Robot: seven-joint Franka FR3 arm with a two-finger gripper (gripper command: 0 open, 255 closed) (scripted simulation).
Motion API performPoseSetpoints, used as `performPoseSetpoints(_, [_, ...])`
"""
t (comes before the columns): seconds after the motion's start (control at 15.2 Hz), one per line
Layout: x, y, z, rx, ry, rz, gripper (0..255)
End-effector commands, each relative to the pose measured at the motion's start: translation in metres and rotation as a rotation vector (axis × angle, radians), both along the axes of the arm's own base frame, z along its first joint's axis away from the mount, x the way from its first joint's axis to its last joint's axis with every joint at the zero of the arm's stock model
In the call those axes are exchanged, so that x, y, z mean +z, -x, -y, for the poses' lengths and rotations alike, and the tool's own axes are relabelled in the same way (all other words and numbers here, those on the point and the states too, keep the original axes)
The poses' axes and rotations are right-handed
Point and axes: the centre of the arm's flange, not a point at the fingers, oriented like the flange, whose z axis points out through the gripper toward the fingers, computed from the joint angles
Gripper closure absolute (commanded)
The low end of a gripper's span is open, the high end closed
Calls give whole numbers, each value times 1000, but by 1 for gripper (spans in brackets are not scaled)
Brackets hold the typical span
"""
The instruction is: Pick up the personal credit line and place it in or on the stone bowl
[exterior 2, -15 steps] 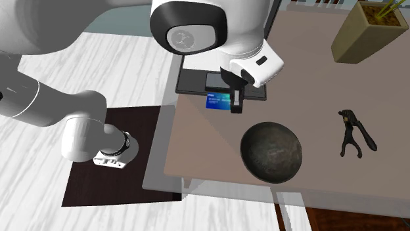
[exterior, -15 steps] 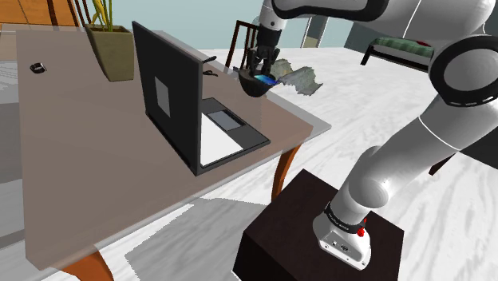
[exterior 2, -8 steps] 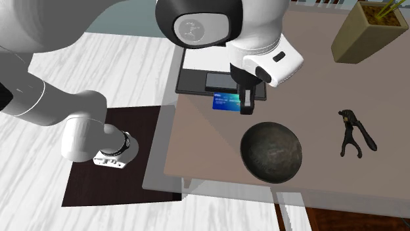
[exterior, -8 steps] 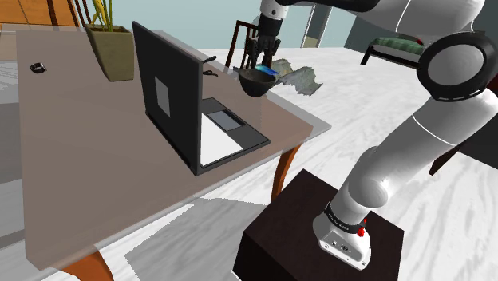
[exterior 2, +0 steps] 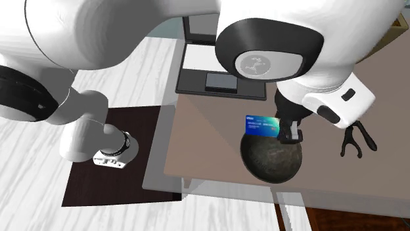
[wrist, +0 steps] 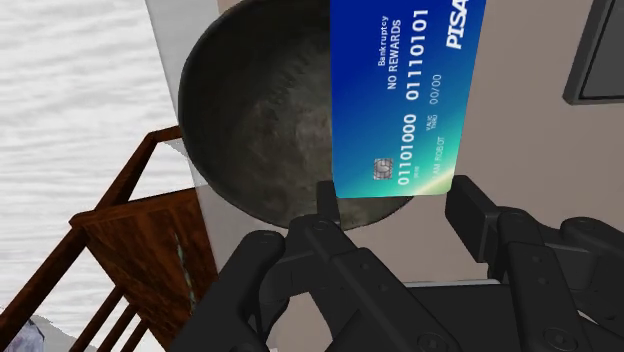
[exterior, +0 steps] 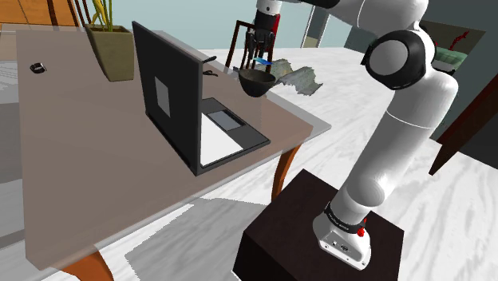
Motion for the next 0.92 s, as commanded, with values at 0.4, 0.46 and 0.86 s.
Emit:
performPoseSetpoints(0.4, [-15,-37,42,1,1,0,255])
performPoseSetpoints(0.46, [-20,-37,42,1,1,0,255])
performPoseSetpoints(0.86, [-52,-37,42,1,1,0,255])
